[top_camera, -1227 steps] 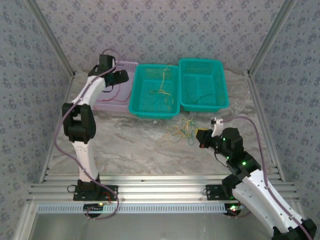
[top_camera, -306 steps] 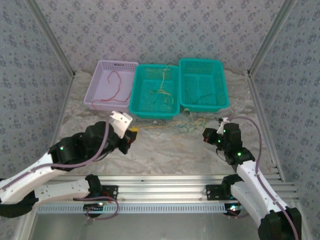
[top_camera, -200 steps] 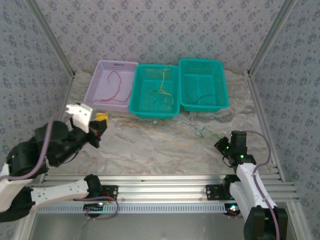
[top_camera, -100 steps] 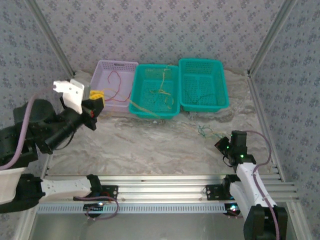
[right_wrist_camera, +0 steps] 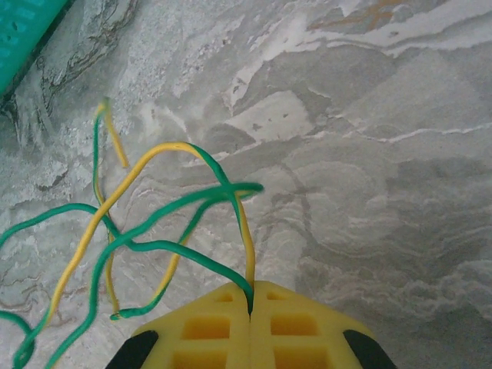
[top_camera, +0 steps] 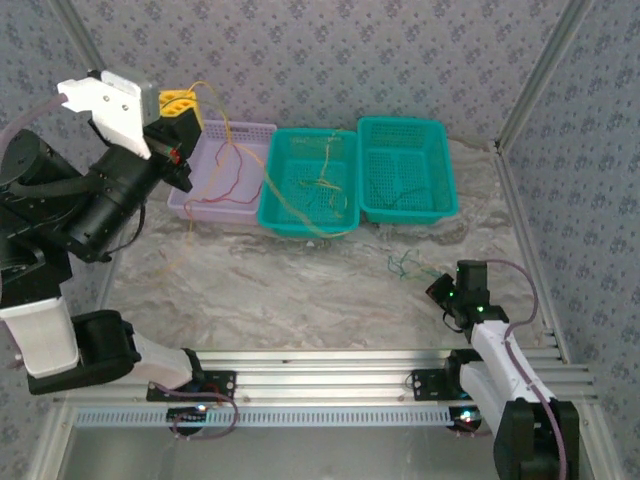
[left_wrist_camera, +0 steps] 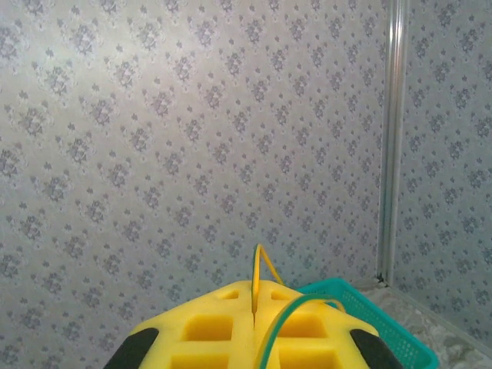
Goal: Untangle the cables
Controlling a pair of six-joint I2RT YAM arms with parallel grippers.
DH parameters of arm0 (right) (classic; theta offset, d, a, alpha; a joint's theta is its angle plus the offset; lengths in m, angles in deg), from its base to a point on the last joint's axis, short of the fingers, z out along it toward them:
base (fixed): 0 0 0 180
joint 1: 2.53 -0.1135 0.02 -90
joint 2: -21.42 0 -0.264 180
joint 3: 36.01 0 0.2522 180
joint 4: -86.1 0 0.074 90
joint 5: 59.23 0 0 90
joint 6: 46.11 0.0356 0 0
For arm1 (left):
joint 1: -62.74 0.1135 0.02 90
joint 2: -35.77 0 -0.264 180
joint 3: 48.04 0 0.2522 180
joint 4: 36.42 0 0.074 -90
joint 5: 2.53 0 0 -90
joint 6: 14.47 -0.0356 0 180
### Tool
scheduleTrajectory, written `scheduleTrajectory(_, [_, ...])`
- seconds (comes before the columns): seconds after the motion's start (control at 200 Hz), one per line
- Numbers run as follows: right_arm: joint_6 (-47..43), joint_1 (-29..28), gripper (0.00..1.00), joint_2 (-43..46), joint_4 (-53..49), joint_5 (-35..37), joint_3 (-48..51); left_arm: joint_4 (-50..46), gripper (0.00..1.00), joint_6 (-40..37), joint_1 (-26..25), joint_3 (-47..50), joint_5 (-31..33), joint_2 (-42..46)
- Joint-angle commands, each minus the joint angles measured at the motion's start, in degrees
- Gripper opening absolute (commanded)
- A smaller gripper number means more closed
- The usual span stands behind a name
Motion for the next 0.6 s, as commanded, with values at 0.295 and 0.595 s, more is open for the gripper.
scheduleTrajectory(0.295, [-2.02, -4.16, 0.00, 2.79, 0.47, 3.09, -1.31, 10.66, 0.00, -9.13, 2.19, -0.72, -2.99, -7.03])
scheduleTrajectory(0.595, [-3.16, -5.37, 0.00, 5.07, -0.26, 2.59, -1.00, 12.52, 0.00, 0.30, 20.69, -1.64, -18.12, -15.02])
